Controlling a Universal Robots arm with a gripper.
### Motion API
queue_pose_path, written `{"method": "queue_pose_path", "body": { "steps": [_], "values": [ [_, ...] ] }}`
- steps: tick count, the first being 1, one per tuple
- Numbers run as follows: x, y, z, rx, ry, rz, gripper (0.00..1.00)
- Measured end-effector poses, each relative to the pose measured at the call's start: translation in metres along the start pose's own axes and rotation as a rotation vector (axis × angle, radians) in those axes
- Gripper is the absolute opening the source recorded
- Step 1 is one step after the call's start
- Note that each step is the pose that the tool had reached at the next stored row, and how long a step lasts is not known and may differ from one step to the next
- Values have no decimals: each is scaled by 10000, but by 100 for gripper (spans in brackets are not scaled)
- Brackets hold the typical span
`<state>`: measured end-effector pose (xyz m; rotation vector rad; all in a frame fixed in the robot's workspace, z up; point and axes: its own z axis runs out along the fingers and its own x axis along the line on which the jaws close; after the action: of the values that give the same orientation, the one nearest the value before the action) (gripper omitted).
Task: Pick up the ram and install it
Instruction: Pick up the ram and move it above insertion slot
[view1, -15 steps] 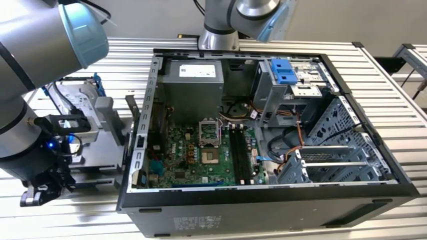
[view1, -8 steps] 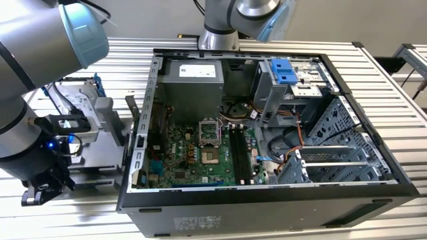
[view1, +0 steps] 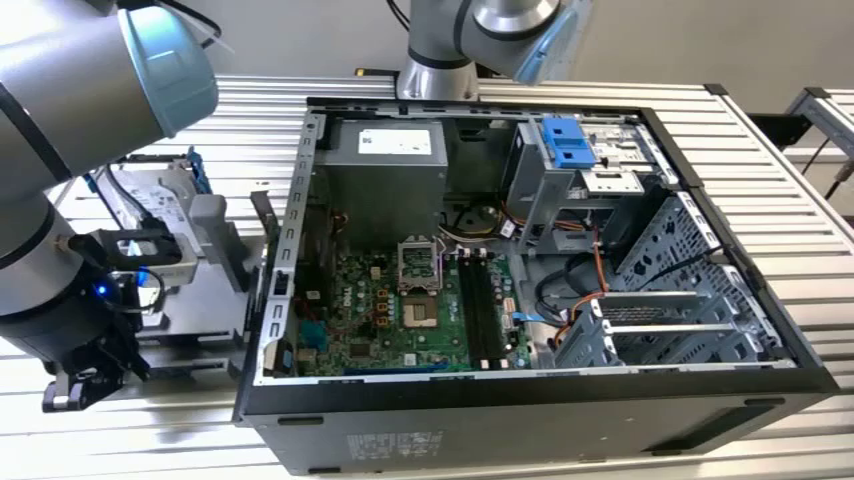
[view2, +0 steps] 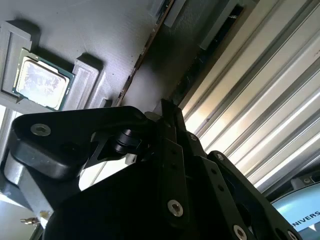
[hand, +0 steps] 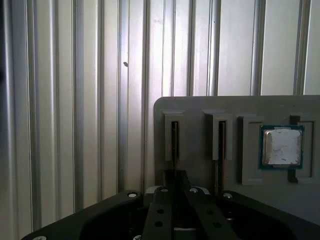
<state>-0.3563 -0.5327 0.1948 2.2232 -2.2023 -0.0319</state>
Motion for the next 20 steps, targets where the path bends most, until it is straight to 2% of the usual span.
{"method": "queue_pose_path", "body": {
  "steps": [4,7,9,13,20],
  "values": [
    [0,0,-1,-6,0,1,0],
    [-1,1,-47,-6,-1,1,0],
    [-1,3,-113,-6,0,0,0],
    [-2,7,-290,-7,0,0,0],
    [-3,12,-530,-6,0,1,0]
  ]
}}
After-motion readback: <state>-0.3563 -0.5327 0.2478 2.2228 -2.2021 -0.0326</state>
